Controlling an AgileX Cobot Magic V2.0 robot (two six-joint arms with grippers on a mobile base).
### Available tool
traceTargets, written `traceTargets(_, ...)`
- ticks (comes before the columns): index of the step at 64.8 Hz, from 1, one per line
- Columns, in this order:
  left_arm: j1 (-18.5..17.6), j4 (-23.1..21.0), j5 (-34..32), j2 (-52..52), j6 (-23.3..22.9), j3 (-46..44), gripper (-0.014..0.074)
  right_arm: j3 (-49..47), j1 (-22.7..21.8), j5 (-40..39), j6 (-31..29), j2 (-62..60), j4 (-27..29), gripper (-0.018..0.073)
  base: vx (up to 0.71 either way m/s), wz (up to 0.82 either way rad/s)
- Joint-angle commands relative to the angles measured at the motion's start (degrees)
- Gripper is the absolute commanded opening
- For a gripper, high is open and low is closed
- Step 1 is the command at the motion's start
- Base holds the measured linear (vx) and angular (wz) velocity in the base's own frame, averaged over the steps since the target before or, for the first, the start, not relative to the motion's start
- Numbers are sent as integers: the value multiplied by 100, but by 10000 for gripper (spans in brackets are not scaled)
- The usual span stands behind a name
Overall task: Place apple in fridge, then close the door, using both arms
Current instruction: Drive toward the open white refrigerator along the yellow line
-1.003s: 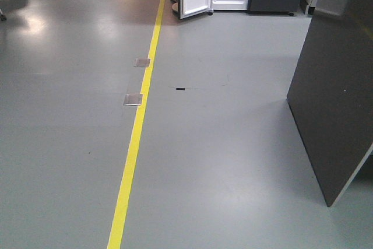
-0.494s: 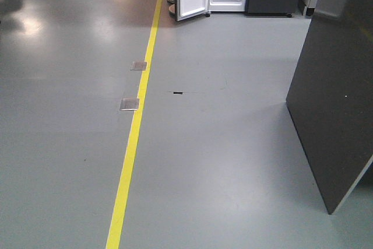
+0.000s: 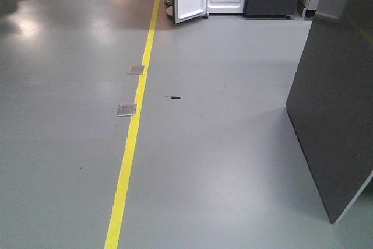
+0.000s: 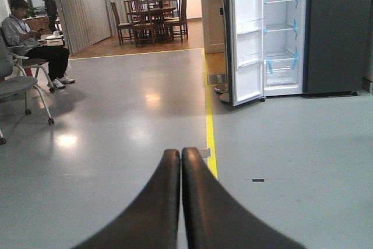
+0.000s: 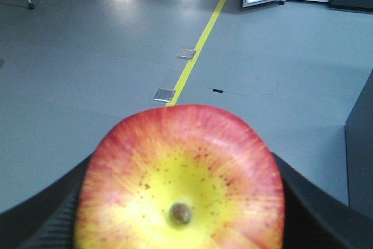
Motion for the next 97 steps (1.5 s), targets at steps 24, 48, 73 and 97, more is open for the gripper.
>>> traceTargets(24,-34,-39,-408,-92,-46,163,-6,-139,-25,-459,-42,-37,146,43,10,-2)
traceTargets(48,-34,-39,-408,-92,-46,163,-6,-139,-25,-459,-42,-37,146,43,11,0)
traceTargets(73,-34,-39,-408,-92,-46,163,-6,-139,-25,-459,-42,-37,146,43,13,1)
traceTargets(97,-34,-39,-408,-92,-46,163,-6,-139,-25,-459,-42,-37,146,43,15,0)
